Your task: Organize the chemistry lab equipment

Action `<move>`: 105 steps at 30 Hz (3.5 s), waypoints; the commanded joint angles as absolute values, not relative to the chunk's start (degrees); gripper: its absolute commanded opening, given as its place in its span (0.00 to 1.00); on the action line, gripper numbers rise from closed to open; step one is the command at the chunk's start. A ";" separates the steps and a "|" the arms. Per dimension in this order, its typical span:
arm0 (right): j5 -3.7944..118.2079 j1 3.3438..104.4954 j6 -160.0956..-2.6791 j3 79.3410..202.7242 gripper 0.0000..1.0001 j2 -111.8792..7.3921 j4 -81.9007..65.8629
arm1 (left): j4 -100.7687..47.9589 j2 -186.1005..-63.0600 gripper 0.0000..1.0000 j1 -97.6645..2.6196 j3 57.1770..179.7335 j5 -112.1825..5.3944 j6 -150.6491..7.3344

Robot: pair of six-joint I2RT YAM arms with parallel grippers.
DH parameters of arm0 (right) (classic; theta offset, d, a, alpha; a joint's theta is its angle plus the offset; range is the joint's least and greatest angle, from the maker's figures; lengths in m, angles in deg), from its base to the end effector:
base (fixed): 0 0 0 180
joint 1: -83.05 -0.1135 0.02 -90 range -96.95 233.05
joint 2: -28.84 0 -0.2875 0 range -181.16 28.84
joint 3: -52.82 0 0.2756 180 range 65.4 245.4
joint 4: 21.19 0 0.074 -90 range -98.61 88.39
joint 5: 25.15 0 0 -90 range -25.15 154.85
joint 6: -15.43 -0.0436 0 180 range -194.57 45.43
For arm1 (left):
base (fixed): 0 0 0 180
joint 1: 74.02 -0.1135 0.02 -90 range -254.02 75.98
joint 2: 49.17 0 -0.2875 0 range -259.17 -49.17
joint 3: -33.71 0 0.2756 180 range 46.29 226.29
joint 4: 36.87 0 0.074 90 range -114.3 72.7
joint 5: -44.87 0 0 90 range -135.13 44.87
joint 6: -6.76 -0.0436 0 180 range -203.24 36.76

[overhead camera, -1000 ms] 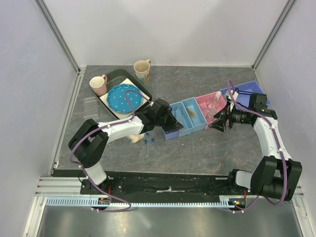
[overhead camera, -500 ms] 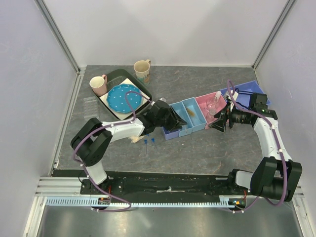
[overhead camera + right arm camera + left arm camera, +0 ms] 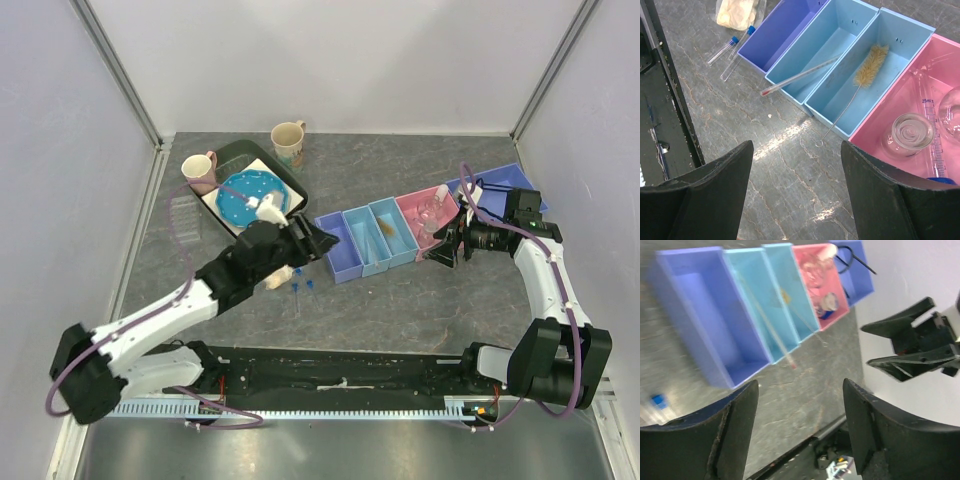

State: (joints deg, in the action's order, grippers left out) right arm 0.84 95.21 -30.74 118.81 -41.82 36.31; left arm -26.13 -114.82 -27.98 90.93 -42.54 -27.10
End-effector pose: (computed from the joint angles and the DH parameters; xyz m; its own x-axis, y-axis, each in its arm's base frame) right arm 0.2457 -0.0129 0.2800 -0.4035 -0.2235 -0.8873 -0.8280 0.5018 0.2501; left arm 0.1993 -0.2039 0.2964 -0.6995 -0.4697 -0.5386 0.1949 0.5998 -0.7761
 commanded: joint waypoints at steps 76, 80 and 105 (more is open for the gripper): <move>-0.10 95.35 -27.81 120.95 0.79 -42.18 36.47 | 12.06 -140.22 0.02 -35.97 123.18 -49.90 -54.39; -0.10 95.35 -27.73 120.95 0.79 -42.27 36.47 | 15.94 -141.72 0.02 -33.86 126.78 -45.31 -56.87; -0.10 95.26 -27.55 120.95 0.78 -42.44 36.65 | 22.37 -149.64 0.57 -28.06 136.29 -40.21 -59.51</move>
